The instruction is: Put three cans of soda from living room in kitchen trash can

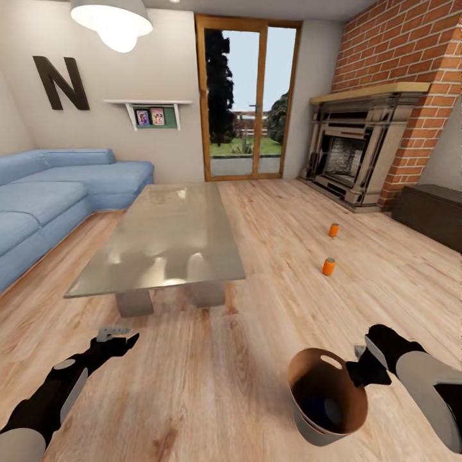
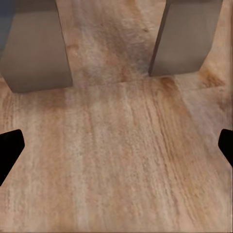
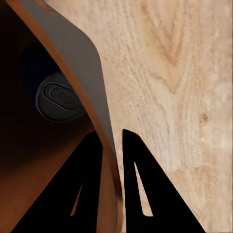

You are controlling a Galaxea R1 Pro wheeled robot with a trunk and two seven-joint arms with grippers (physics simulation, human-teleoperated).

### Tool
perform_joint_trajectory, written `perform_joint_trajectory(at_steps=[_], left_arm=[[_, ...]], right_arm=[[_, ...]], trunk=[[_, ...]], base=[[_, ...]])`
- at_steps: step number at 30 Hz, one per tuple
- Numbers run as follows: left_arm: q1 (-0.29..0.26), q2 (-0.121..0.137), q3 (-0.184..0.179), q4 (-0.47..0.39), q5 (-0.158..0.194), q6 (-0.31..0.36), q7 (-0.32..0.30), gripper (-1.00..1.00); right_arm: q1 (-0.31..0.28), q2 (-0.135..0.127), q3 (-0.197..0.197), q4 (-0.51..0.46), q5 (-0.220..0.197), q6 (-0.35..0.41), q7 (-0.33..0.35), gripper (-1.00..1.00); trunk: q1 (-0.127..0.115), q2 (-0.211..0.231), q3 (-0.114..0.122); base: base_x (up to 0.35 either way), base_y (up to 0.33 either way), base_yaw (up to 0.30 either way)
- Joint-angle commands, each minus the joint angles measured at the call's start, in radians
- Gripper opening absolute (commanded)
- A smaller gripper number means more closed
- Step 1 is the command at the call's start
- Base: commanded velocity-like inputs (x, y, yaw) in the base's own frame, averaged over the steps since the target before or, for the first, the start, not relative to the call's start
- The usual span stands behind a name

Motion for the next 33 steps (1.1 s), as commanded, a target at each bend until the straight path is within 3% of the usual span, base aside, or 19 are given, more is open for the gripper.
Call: perform_joint_trajectory(at_steps=[1, 7, 17, 33], left_arm=[[0.0, 0.0, 0.0, 0.0, 0.0, 0.0, 0.0, 1.0], [0.0, 0.0, 0.0, 0.001, 0.0, 0.0, 0.001, 1.0], [0.0, 0.0, 0.0, 0.021, 0.0, -0.022, 0.001, 1.0], [0.0, 0.0, 0.0, 0.023, -0.001, -0.023, 0.005, 1.0]], right_arm=[[0.01, 0.001, -0.013, 0.0, -0.024, 0.0, 0.007, -1.0], [0.039, 0.006, -0.013, 0.002, -0.025, -0.049, 0.009, -1.0], [0.08, 0.014, -0.013, -0.001, -0.027, -0.059, 0.02, -1.0], [0.085, 0.002, -0.015, -0.003, -0.025, -0.058, 0.018, -1.0]], trunk=[[0.0, 0.0, 0.0], [0.0, 0.0, 0.0], [0.0, 0.0, 0.0], [0.0, 0.0, 0.0]], base=[[0.137, -0.309, 0.0], [0.14, -0.309, 0.0], [0.158, -0.303, 0.0], [0.177, -0.295, 0.0]])
